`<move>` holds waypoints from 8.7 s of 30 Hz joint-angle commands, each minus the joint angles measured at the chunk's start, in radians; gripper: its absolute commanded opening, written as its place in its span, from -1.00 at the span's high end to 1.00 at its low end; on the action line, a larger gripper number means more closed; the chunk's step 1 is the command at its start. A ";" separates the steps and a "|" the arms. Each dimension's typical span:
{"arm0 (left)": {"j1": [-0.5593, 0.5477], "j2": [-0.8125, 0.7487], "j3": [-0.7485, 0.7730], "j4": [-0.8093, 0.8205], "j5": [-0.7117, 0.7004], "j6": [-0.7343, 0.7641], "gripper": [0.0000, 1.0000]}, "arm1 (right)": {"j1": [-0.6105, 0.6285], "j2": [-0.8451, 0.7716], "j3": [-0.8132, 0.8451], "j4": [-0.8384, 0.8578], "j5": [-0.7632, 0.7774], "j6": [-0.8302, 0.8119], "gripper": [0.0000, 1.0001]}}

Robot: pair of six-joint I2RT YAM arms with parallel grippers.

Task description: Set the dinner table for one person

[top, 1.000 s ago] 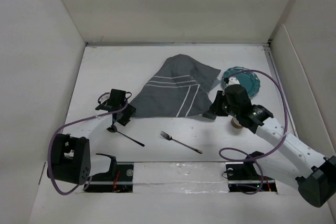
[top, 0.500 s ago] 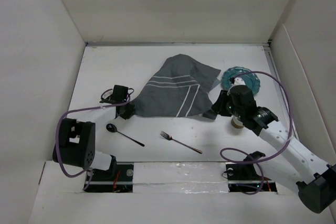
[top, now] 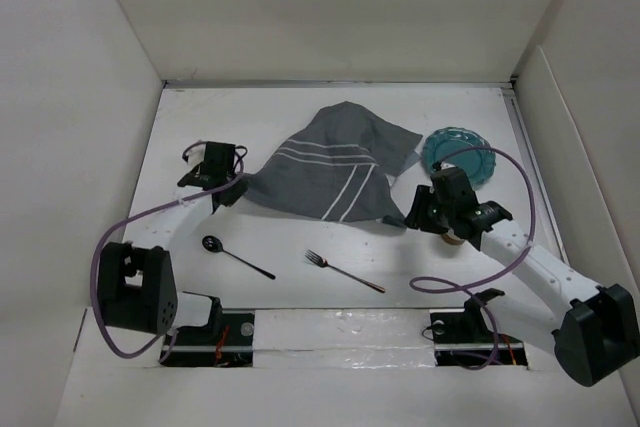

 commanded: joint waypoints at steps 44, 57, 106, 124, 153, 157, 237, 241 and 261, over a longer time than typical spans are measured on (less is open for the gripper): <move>-0.028 -0.403 0.111 -0.144 -0.179 0.249 1.00 | 0.299 0.462 0.000 0.210 0.041 0.492 0.00; -0.028 -0.435 0.080 -0.102 -0.189 0.249 1.00 | 0.317 0.446 0.014 0.064 0.144 0.477 0.02; 0.231 0.279 1.243 0.014 0.193 0.254 1.00 | -0.252 0.883 1.822 -0.139 -0.201 -0.049 1.00; 0.340 -0.121 0.368 0.155 0.404 0.293 1.00 | -0.353 0.551 0.784 0.231 -0.414 0.002 1.00; 0.340 -0.253 -0.136 -0.010 0.387 0.319 1.00 | -0.307 0.273 0.071 0.087 -0.315 -0.153 0.99; 0.340 -0.273 -0.122 -0.032 0.376 0.316 1.00 | -0.289 0.271 0.069 0.064 -0.314 -0.149 0.89; -0.021 -0.127 0.427 0.108 0.514 0.411 -0.03 | -0.536 0.495 0.426 0.858 -0.759 0.465 1.00; -0.012 -0.162 0.380 0.103 0.511 0.407 -0.03 | -0.351 0.560 0.419 0.950 -0.785 0.523 1.00; 0.010 -0.216 0.298 0.033 0.485 0.476 -0.04 | -0.074 0.971 0.670 0.823 -0.764 0.452 1.00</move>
